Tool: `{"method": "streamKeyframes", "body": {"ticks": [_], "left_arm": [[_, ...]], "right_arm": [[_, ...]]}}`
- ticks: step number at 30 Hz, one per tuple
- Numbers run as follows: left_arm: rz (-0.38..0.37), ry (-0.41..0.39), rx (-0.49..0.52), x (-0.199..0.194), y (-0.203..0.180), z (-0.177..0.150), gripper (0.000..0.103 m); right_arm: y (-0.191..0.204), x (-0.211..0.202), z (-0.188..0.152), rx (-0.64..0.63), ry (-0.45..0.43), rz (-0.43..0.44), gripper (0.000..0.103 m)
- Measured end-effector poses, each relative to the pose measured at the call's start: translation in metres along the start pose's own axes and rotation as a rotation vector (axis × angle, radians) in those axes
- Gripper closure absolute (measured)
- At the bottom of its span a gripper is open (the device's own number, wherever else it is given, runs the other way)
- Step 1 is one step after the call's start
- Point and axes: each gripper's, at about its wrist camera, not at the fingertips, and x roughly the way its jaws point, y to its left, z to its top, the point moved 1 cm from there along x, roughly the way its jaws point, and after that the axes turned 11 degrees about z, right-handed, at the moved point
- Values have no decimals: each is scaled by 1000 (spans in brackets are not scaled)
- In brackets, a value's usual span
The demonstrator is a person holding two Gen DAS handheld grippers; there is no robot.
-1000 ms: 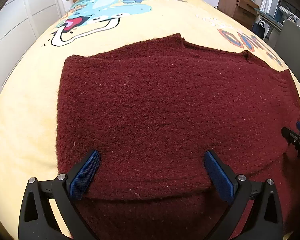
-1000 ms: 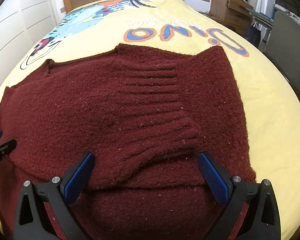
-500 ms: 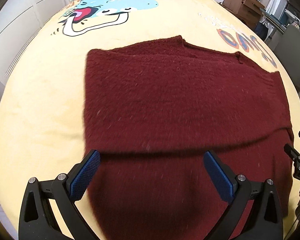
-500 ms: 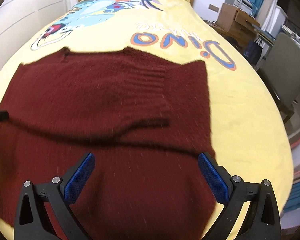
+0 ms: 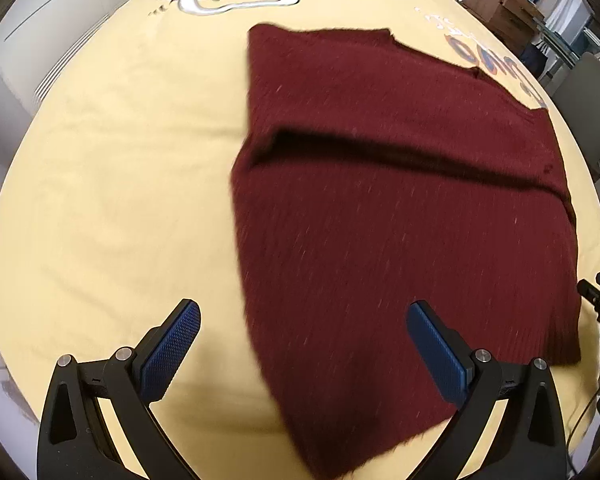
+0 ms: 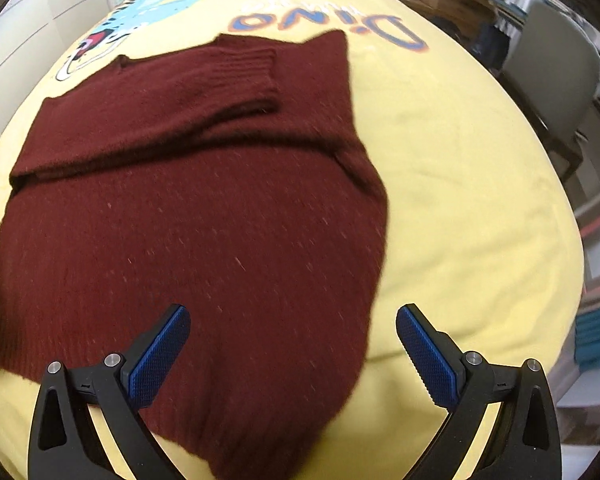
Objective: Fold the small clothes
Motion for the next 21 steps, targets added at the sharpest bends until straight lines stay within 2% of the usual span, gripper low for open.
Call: {"method": "streamKeyframes", "body": {"ticks": [5,11,21], "left_arm": [[0,41,-17,3,9,-21,1],[-14,76,-59,11,15,-36,1],[-23,125,-3,18,4,-52,1]], "right_arm": [[-17,-2,-19,93,35,21,0],[-28,-2,-34,119,72,7,0],[-30,8,-46,122,150,46,0]]}}
